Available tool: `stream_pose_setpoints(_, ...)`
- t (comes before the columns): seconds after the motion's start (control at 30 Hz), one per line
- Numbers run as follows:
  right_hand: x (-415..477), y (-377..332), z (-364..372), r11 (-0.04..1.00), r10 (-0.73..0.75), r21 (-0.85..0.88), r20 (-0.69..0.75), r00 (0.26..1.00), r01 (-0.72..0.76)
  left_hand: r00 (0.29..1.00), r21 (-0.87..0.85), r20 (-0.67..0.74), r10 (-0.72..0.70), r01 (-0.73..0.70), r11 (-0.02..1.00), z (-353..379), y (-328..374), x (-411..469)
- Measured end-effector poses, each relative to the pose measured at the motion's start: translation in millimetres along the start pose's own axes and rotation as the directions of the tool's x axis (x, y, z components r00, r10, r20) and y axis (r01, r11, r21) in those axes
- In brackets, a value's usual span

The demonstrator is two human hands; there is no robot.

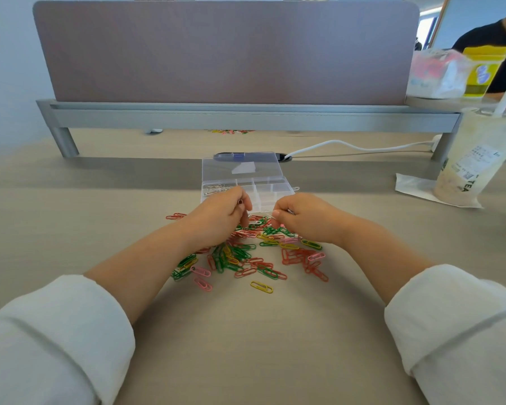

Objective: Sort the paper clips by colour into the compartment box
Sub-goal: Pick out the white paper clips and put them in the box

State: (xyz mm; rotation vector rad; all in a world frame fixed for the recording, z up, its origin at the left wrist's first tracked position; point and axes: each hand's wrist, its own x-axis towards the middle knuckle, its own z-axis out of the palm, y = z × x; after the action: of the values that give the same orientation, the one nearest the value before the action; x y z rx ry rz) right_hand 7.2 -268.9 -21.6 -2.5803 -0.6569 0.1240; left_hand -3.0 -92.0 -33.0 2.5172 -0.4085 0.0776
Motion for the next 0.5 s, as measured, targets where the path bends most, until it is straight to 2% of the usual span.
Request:
stream_pose_setpoints(0.2,-0.4,-1.4,0.5,1.000,-0.028,0.013,-0.004,1.000,0.028,0.998,-0.256,-0.020,-0.059,0.052,0.965,1.2,5.3,0.5)
stream_pose_setpoints(0.37,0.6,-1.2,1.1,0.999,-0.052,0.014,-0.031,0.998,0.053,0.998,0.004,-0.054,0.045,-0.045,0.999,-1.8,10.4,-4.0)
stream_pose_setpoints(0.5,-0.4,-1.7,0.2,0.998,-0.051,0.039,-0.042,0.998,0.053,0.999,0.010,0.002,0.044,-0.044,0.999,-0.9,7.6,-3.5)
